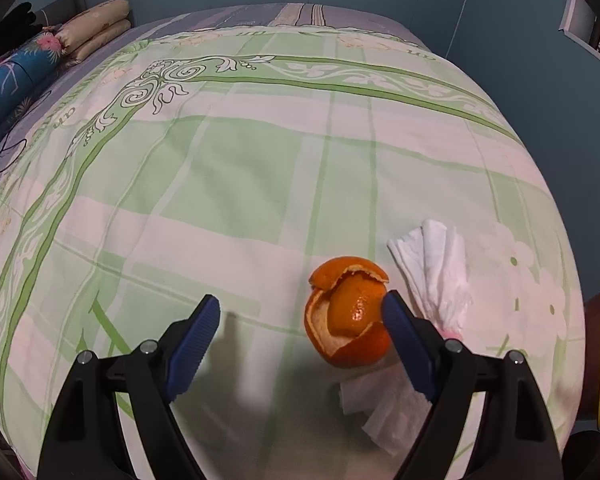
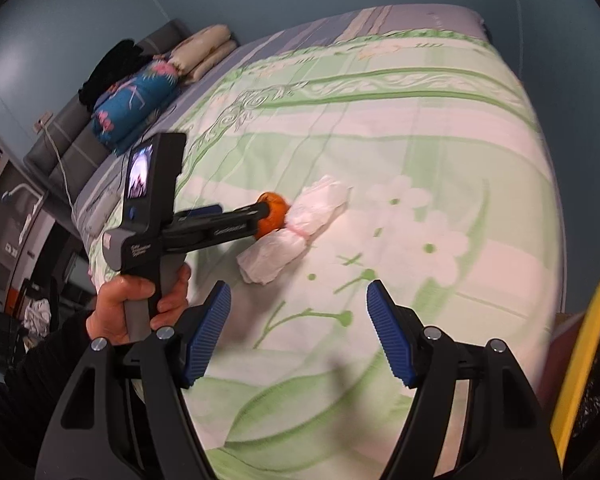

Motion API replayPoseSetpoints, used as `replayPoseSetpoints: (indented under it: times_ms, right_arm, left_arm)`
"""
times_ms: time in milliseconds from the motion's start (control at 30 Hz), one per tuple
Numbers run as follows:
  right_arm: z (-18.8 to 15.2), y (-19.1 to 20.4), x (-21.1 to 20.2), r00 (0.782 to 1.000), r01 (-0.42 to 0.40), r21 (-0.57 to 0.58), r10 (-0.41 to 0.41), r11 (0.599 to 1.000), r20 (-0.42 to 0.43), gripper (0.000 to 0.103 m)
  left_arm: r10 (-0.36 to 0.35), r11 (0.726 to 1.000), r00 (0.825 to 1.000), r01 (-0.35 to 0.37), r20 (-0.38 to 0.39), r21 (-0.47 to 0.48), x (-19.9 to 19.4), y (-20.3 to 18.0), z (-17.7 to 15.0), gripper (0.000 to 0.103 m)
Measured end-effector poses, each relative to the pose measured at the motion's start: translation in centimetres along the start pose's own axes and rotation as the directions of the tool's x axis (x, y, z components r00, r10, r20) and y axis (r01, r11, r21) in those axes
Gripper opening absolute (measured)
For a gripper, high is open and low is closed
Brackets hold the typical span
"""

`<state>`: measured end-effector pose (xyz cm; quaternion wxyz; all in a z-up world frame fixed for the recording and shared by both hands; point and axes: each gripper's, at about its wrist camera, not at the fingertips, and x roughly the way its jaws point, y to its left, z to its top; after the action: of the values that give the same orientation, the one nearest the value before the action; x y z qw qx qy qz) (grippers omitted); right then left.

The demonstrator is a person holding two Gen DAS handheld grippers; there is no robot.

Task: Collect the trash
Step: 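Move both tools back over the orange peel and white tissue, then grasp the orange peel with the left tool while the right tool grasps the white tissue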

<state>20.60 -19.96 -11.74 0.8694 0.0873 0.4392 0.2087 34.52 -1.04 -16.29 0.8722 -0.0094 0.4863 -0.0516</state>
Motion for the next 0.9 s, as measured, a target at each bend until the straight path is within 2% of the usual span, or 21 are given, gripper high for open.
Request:
replayPoseSetpoints:
  times_ms: [267, 567, 667, 767, 900]
  right_arm:
    - [0.8, 2.2, 4.9, 0.997, 0.001, -0.044, -0.004, 0.999, -0.081, 0.067]
    - [2.0, 3.2, 8.9, 0.991, 0.031, -0.060, -0.038, 0.998, -0.124, 0.067]
    - [2.5, 3.2, 10.0, 0.989, 0.054, -0.065, -0.062, 0.996, -0.132, 0.067]
    - [2.9, 3.1, 11.1, 0.987, 0.069, -0.057, -0.077, 0.996, -0.145, 0.067]
    - [3.3, 2.9, 12.7, 0.980, 0.097, -0.052, -0.105, 0.994, -0.167, 0.065]
  left_arm:
    - [0.023, 1.000, 1.000, -0.023, 0.006, 0.012, 0.7, 0.8, 0.4, 0.080]
    - [0.107, 0.994, 0.994, -0.107, 0.014, -0.015, 0.4, 3.8, 1.0, 0.080]
    - [0.163, 0.986, 0.987, -0.163, -0.003, -0.031, 0.8, 5.3, 1.1, 0.078]
    - [0.128, 0.988, 0.990, -0.132, -0.054, -0.076, 1.7, 7.0, 0.8, 0.075]
    - [0.091, 0.987, 0.994, -0.098, -0.059, -0.124, 1.9, 8.3, 0.4, 0.075]
